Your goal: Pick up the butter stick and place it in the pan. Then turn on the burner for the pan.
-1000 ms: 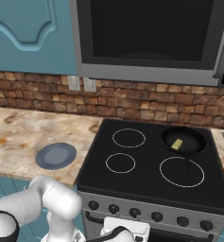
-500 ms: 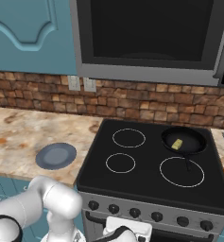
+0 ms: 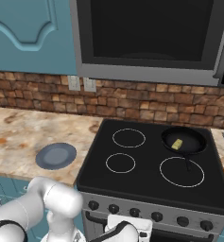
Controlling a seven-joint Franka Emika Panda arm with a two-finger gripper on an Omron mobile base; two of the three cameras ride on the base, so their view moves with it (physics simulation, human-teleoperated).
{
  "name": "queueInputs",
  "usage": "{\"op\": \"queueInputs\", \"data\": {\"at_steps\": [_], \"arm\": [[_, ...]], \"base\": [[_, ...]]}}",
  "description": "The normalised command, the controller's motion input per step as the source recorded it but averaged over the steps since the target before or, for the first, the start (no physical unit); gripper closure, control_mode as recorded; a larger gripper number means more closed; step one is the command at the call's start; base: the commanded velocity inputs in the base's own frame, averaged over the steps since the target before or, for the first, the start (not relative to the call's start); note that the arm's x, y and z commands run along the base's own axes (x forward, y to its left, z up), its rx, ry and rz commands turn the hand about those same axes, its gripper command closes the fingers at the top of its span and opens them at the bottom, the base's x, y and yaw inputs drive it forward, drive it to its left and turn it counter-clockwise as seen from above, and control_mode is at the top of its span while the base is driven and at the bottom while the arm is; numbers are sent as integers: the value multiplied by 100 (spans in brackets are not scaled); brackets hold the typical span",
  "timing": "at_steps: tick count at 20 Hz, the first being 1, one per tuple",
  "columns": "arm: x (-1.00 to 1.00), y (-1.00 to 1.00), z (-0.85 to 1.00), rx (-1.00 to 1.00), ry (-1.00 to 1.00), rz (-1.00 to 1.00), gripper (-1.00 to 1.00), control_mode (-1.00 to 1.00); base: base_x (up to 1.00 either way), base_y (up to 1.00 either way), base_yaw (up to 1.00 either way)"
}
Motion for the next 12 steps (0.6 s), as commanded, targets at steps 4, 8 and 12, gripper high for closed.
{"op": "queueInputs", "data": {"at_steps": [4,8,12], "arm": [[8,-2,-16,0,0,4,-100,-100],[1,-7,-19,0,0,3,-100,-100],[4,-8,-14,0,0,3,-100,-100]], "base": [[0,0,0],[0,0,0],[0,0,0]]}}
